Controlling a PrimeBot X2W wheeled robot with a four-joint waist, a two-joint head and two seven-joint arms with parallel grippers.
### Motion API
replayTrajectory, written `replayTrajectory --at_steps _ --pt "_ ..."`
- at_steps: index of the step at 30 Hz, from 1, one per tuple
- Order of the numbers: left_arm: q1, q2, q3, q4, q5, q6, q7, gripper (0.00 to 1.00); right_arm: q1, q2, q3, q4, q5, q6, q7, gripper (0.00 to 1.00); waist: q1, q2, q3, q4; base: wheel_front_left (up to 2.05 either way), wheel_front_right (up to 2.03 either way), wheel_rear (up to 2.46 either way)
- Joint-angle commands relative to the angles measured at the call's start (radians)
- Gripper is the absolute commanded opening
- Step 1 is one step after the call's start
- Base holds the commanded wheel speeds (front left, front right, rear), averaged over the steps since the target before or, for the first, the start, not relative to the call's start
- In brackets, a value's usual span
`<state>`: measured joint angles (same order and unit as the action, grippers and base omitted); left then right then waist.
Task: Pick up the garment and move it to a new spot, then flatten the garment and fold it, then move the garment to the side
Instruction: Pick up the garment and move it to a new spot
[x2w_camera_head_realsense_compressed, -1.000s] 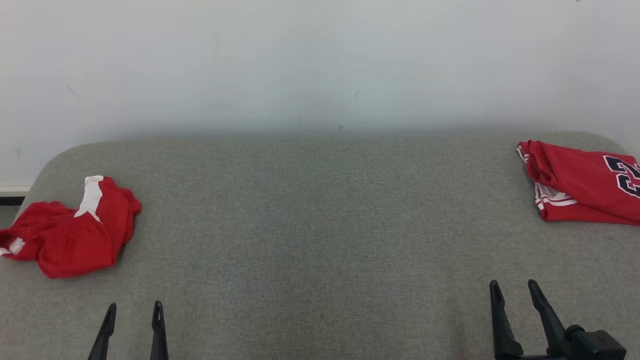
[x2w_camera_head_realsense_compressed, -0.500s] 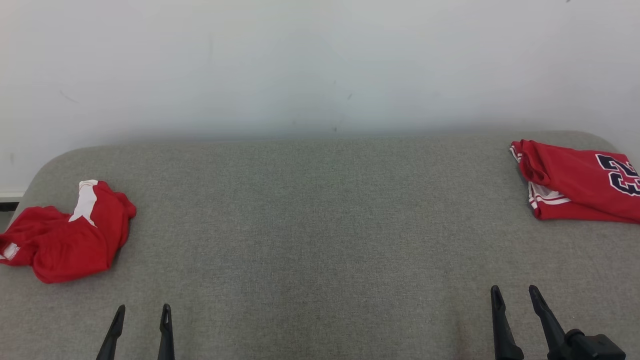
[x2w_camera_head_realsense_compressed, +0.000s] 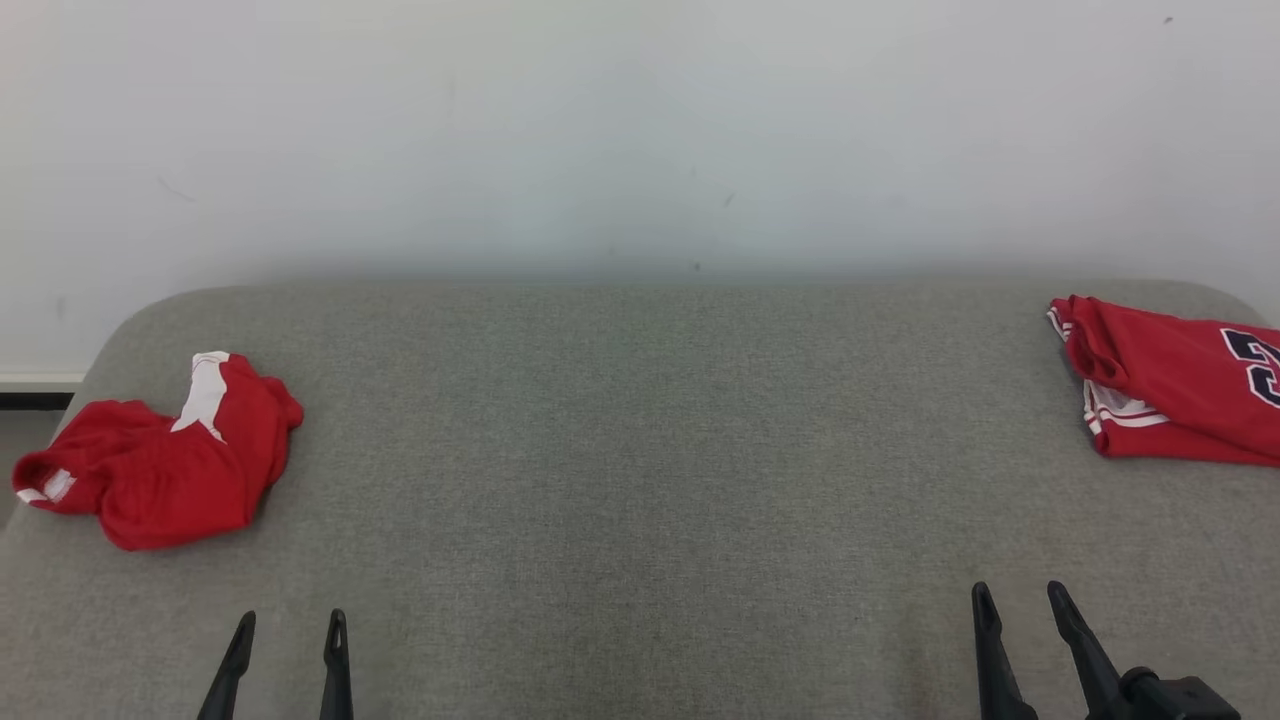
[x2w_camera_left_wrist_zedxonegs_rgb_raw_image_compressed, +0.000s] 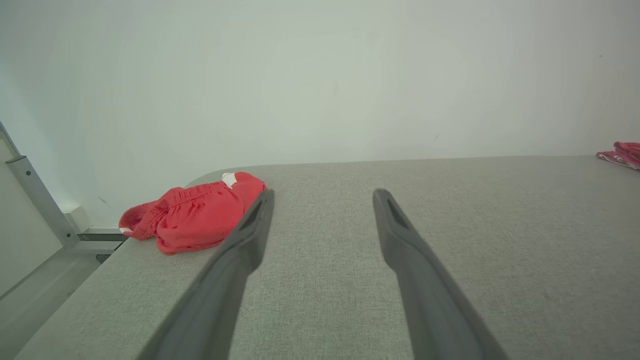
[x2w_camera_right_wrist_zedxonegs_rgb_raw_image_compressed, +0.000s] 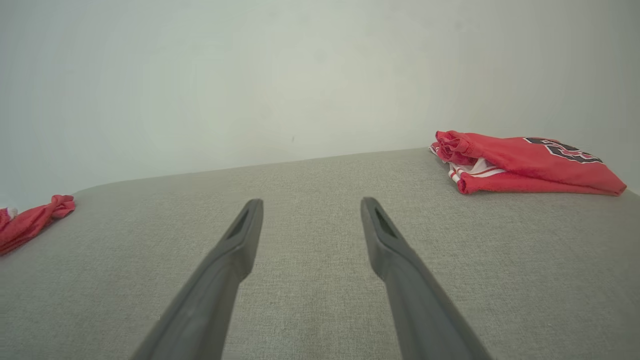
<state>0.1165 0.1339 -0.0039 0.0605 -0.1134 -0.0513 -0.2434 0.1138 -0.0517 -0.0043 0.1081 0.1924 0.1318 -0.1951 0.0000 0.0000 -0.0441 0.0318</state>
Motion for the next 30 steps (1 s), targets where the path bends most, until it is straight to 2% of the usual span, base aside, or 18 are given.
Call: replayTrajectory --at_steps 1,7,20,30 --pt "-0.013 0.004 0.0 0.002 -0.006 0.006 0.004 1.0 0.01 0.002 0.002 0.001 0.01 -0.003 -0.005 1.0 0.0 0.0 -0.001 0.021 0.0 0.0 0.0" --pt "-0.005 0.012 0.005 0.0 -0.012 0.013 0.018 1.0 0.013 0.002 0.009 0.01 0.023 -0.003 -0.01 1.0 0.0 0.0 -0.001 0.091 0.0 0.0 0.0" --pt "-0.005 0.034 0.015 -0.012 -0.03 0.025 0.051 1.0 0.012 0.002 0.02 0.039 0.044 -0.003 -0.036 1.0 0.0 0.0 0.006 0.315 0.0 0.0 0.0" --pt "-0.004 0.037 0.023 -0.014 -0.04 0.043 0.056 1.0 -0.003 0.001 0.023 0.04 0.033 -0.003 -0.04 1.0 0.0 0.0 0.023 0.443 0.0 0.0 0.0"
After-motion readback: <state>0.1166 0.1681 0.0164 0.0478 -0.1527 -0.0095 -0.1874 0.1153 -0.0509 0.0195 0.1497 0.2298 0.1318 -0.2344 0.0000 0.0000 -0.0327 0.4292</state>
